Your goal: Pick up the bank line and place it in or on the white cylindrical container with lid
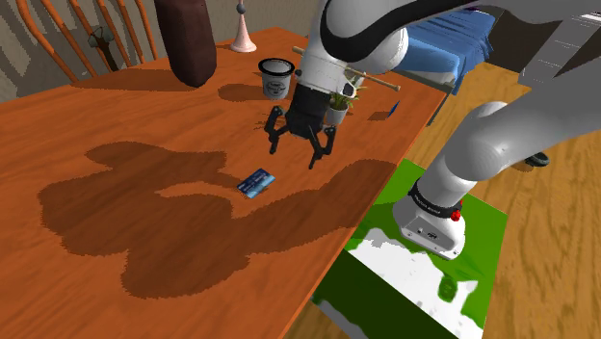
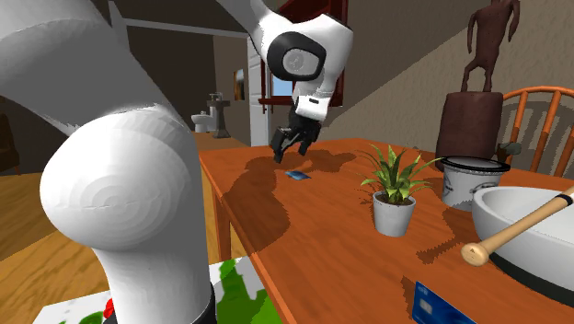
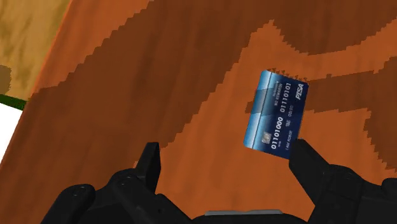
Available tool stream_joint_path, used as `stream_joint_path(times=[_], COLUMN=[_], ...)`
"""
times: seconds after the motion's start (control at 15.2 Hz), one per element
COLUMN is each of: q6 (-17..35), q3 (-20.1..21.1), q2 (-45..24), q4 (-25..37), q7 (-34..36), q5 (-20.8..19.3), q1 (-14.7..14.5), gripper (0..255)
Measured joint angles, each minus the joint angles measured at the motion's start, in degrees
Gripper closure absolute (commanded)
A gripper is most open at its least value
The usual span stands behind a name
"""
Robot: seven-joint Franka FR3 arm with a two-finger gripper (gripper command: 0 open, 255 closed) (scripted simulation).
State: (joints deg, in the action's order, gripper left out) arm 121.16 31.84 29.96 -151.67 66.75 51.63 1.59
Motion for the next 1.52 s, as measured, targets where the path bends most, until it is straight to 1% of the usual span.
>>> stream_joint_path(times=[0.07, 0.4, 0.46, 0.66, 0.92, 1.32, 1.39, 1.52], q6=[2.69, 13.39, 15.62, 19.27, 23.39, 24.27, 24.27, 24.27], q3=[1.55, 6.75, 7.78, 9.3, 10.87, 11.19, 11.19, 11.18], q2=[-3.03, -13.09, -15.22, -18.84, -22.84, -23.53, -23.53, -23.52], q4=[1.27, 5.46, 6.08, 7.03, 7.67, 7.68, 7.68, 7.68], q7=[1.7, 9.98, 10.57, 10.88, 10.33, 10.16, 10.16, 10.16], q5=[1.53, 7.88, 8.62, 9.37, 10.0, 10.27, 10.27, 10.27], q1=[0.47, 1.59, 1.59, 1.5, 1.05, 0.86, 0.86, 0.87], gripper=[0, 0, 0, 0, 0, 0, 255, 255])
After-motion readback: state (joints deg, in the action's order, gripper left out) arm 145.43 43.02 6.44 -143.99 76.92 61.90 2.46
